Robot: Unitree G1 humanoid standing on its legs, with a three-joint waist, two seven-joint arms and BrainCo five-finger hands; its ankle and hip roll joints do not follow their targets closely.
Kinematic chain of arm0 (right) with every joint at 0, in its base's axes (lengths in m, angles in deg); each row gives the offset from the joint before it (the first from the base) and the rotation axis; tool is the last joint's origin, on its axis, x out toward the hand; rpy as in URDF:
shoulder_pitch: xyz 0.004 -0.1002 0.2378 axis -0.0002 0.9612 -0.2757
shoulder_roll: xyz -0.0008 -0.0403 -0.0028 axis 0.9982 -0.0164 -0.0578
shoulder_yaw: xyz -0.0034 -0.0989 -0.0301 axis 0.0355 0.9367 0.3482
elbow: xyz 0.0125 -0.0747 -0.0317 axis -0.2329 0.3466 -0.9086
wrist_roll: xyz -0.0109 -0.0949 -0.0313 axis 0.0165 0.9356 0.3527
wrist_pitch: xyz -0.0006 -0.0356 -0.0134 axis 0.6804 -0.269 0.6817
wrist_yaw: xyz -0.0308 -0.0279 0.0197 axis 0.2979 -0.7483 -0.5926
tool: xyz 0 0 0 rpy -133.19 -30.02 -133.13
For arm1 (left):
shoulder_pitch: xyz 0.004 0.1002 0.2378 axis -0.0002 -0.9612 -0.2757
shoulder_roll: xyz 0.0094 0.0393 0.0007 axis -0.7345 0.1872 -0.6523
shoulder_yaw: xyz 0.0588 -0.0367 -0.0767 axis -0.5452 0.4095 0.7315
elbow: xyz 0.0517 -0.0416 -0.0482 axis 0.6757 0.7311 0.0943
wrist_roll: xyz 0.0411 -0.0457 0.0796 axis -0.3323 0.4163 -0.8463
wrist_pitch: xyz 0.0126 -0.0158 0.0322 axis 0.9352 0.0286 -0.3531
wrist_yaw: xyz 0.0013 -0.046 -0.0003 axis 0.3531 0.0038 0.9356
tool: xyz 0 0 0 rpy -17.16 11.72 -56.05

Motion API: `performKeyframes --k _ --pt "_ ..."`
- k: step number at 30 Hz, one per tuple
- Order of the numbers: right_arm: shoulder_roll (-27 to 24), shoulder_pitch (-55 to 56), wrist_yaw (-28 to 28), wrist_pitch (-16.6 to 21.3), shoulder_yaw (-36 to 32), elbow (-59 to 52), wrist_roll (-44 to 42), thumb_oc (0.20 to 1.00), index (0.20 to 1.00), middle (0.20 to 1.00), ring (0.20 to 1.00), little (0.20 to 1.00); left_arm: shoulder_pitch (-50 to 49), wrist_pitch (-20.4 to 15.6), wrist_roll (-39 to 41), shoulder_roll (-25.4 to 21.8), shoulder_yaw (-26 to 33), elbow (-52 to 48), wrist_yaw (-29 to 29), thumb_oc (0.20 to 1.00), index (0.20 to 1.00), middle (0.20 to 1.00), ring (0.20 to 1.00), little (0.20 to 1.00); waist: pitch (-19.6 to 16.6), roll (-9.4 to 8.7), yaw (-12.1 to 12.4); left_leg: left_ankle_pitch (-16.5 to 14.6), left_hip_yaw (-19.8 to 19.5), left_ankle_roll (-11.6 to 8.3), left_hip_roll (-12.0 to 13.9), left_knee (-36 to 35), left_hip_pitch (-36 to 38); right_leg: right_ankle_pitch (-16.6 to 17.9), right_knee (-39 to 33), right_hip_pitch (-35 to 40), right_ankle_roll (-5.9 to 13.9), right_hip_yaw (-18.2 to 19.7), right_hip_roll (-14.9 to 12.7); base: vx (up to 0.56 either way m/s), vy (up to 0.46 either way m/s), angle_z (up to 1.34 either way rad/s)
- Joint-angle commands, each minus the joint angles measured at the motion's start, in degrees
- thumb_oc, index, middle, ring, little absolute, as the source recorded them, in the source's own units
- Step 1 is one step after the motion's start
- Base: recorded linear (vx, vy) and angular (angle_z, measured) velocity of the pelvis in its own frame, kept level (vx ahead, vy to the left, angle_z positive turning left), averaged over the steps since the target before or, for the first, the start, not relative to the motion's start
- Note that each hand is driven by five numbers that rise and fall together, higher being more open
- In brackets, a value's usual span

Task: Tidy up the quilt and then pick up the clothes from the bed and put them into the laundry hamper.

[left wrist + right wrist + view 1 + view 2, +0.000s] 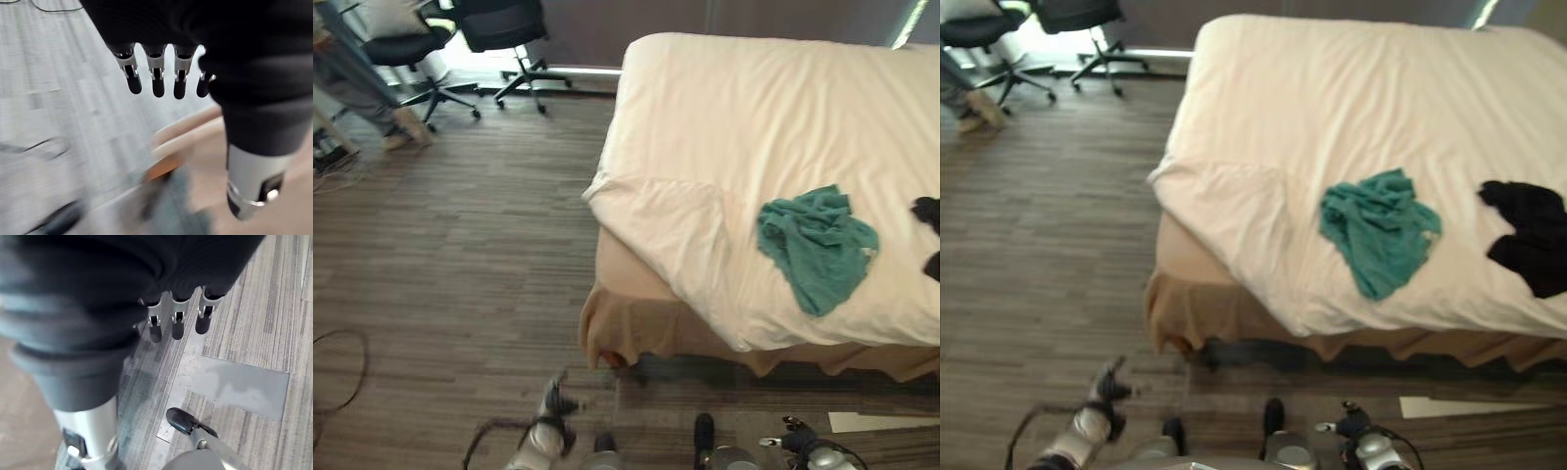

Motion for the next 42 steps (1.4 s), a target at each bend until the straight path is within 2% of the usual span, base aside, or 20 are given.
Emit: performKeyframes --k 1,6,10,11,12,13,14,17,20,24,25,26,27,28,35,37,38,39,40,42 --pt "2.4 2.0 -0.7 1.8 1.1 0.7 -2.9 1.000 1.000 1.000 1.000 1.000 10.3 -4.9 5.2 -8.1 7.2 -0.6 8.3 1.000 1.000 1.000 1.000 1.000 -2.1 0.60 -2.0 0.1 0.3 -1.38 1.9 0.1 0.0 -8.3 3.0 3.1 8.13 2.7 -4.6 0.05 0.012 0.11" --pt "2.5 5.2 0.5 1.8 3.1 0.1 -0.5 1.000 1.000 1.000 1.000 1.000 18.4 -5.5 1.9 -14.3 7.7 -14.1 9.0 1.000 1.000 1.000 1.000 1.000 -2.7 0.78 -4.2 0.0 2.8 -1.97 2.5 -2.0 3.1 -8.2 2.4 3.8 8.49 4.2 -4.6 0.08 0.012 -0.19" --pt "0.7 4.6 1.6 1.9 5.8 -3.2 0.9 1.000 1.000 1.000 1.000 1.000 33.2 -5.1 -1.0 -16.5 -1.8 -10.7 7.5 1.000 1.000 1.000 1.000 1.000 -1.2 1.05 -7.6 0.3 4.8 -2.11 2.7 -2.8 2.8 -7.4 3.5 -0.1 9.15 6.8 -4.6 -0.03 0.033 -0.17" --pt "0.8 4.6 1.6 1.9 5.7 -3.2 0.9 1.000 1.000 1.000 1.000 1.000 33.6 -5.2 -0.9 -16.4 -2.1 -10.4 7.6 1.000 1.000 1.000 1.000 1.000 -1.1 1.02 -7.4 0.3 4.8 -2.11 2.7 -2.8 2.8 -7.4 3.7 -0.3 9.15 6.9 -4.6 -0.13 0.049 -0.39" --pt "-0.1 3.5 2.5 2.4 8.4 -4.5 1.7 1.000 1.000 1.000 1.000 1.000 45.9 -3.8 -8.9 -17.0 -12.4 -4.7 7.8 1.000 1.000 1.000 1.000 1.000 0.2 1.20 -9.9 0.7 6.4 -2.15 2.7 -2.9 1.3 -6.6 4.9 -4.3 9.78 8.8 -4.6 -0.10 0.033 -0.49" --pt "0.0 3.5 2.5 2.4 8.2 -4.5 1.7 1.000 1.000 1.000 1.000 1.000 46.3 -3.9 -8.9 -16.9 -12.7 -4.4 7.9 1.000 1.000 1.000 1.000 1.000 0.2 1.16 -9.7 0.7 6.4 -2.14 2.7 -2.9 1.1 -6.6 5.0 -4.5 9.79 8.9 -4.6 -0.22 0.067 -0.65" --pt "-1.2 2.0 2.5 3.4 9.9 -8.7 0.5 1.000 1.000 1.000 1.000 1.000 58.1 -1.1 -17.2 -16.2 -21.7 3.3 9.1 1.000 1.000 1.000 1.000 1.000 1.6 1.31 -12.0 1.1 8.1 -2.25 2.7 -3.0 -0.7 -5.7 6.0 -9.0 10.41 10.8 -4.2 -0.14 0.035 -0.61" --pt "-2.1 -1.6 1.2 4.7 11.0 -7.8 -0.8 1.000 1.000 1.000 1.000 1.000 69.6 3.1 -32.5 -13.5 -35.8 18.3 8.4 1.000 1.000 1.000 1.000 1.000 3.1 1.61 -13.6 1.2 10.0 -2.18 2.6 -2.8 -2.5 -4.7 6.9 -13.4 11.43 12.9 -3.7 -0.10 0.037 -0.54" --pt "-2.3 -2.2 0.8 4.7 10.8 -8.0 -1.4 1.000 1.000 1.000 1.000 1.000 70.5 3.3 -33.6 -11.5 -37.3 23.5 6.0 1.000 1.000 1.000 1.000 1.000 3.5 1.62 -14.1 1.0 10.8 -2.13 2.5 -2.4 -2.9 -4.4 7.1 -14.5 11.63 13.6 -3.5 -0.02 0.016 -0.50" --pt "-2.2 -2.4 0.5 3.8 9.2 -7.7 -3.6 1.000 1.000 1.000 1.000 1.000 65.1 6.4 -33.9 -5.1 -34.6 34.0 -0.9 1.000 1.000 1.000 1.000 1.000 4.0 1.24 -14.7 0.7 11.9 -2.11 2.6 -2.4 -2.1 -4.3 6.6 -14.5 11.59 14.2 -3.3 0.01 -0.001 -0.24" --pt "-2.1 -2.1 0.5 3.6 8.6 -7.7 -4.3 1.000 1.000 1.000 1.000 1.000 63.3 7.0 -33.6 -4.1 -33.5 36.0 -2.2 0.862 0.862 0.862 0.862 0.862 3.8 1.04 -14.8 0.7 12.3 -2.16 2.7 -2.6 -1.6 -4.2 6.4 -14.2 11.53 14.4 -3.2 0.03 -0.014 -0.17" --pt "-2.1 -1.8 0.6 3.5 8.0 -7.7 -4.8 1.000 1.000 1.000 1.000 1.000 61.4 7.7 -33.5 -3.6 -32.1 37.9 -2.7 0.862 0.862 0.862 0.862 0.862 3.6 0.82 -14.7 0.7 12.4 -2.19 2.9 -2.7 -1.3 -4.3 6.2 -14.0 11.42 14.4 -3.2 0.05 -0.017 -0.13" --pt "-3.0 -1.5 0.4 3.3 6.7 -8.0 -5.8 1.000 1.000 1.000 1.000 1.000 57.9 8.7 -34.6 -3.7 -30.7 39.2 -2.9 0.341 0.341 0.341 0.341 0.341 3.2 0.77 -14.4 0.6 12.5 -2.27 3.1 -3.1 -0.6 -4.4 6.0 -13.2 11.18 14.1 -3.2 0.04 -0.014 -0.06" --pt "-3.0 -1.5 0.4 3.3 6.7 -8.1 -5.8 1.000 1.000 1.000 1.000 1.000 57.8 8.7 -34.6 -3.7 -30.6 39.2 -2.9 0.200 0.200 0.200 0.200 0.200 3.2 0.81 -14.4 0.6 12.4 -2.27 3.1 -3.1 -0.5 -4.4 6.0 -13.1 11.17 14.1 -3.2 0.03 -0.001 0.01" --pt "-8.3 1.5 -0.1 3.1 -0.3 -17.8 -5.7 1.000 1.000 1.000 1.000 1.000 40.0 9.4 -36.2 -13.5 -22.4 34.5 -4.4 0.200 0.200 0.200 0.200 0.200 1.9 0.95 -12.2 0.3 10.6 -2.52 3.5 -3.8 1.6 -5.6 5.9 -9.0 10.68 11.5 -3.5 0.04 0.007 0.09" --pt "-11.6 3.5 -0.6 3.3 -5.1 -27.4 -4.6 1.000 1.000 1.000 1.000 1.000 26.3 9.6 -35.4 -19.1 -13.8 26.2 -5.7 0.200 0.200 0.200 0.200 0.200 1.1 0.86 -10.3 -0.3 9.7 -2.54 3.6 -3.8 3.0 -6.5 6.1 -6.5 10.56 10.0 -3.8 0.07 0.034 0.11" --pt "-12.0 3.3 -0.9 3.5 -6.0 -28.8 -4.4 1.000 1.000 1.000 1.000 1.000 23.4 10.0 -34.5 -19.3 -11.2 24.9 -5.6 0.598 0.598 0.598 0.598 0.598 0.5 0.77 -9.7 -0.2 9.5 -2.54 3.6 -3.8 3.0 -6.3 6.0 -6.1 10.41 9.7 -3.8 0.04 0.017 0.15" --pt "-12.1 3.4 -0.9 3.4 -5.8 -28.9 -4.4 1.000 1.000 1.000 1.000 1.000 23.0 10.1 -34.5 -19.4 -10.9 24.5 -5.7 0.890 0.890 0.890 0.890 0.890 0.5 0.81 -10.0 -0.2 9.4 -2.54 3.6 -3.8 3.1 -6.3 6.0 -6.0 10.41 9.6 -3.8 0.05 0.015 0.33" --pt "-13.2 2.2 -1.5 3.5 -7.3 -34.5 -3.1 1.000 1.000 1.000 1.000 1.000 17.6 10.8 -31.3 -18.3 -5.4 23.7 -5.0 1.000 1.000 1.000 1.000 1.000 -0.4 0.57 -8.7 -0.5 8.6 -2.44 3.6 -3.8 3.8 -6.7 6.0 -4.4 10.20 8.5 -4.0 0.06 0.029 0.37" --pt "-15.3 0.1 -1.4 3.9 -7.7 -39.7 -1.0 1.000 1.000 1.000 1.000 1.000 13.6 11.0 -29.1 -15.8 -2.6 22.8 -4.0 1.000 1.000 1.000 1.000 1.000 -1.3 0.36 -7.2 -1.0 7.8 -2.25 3.4 -3.8 4.3 -7.2 5.9 -3.0 9.99 7.5 -4.4 0.06 0.036 0.37"
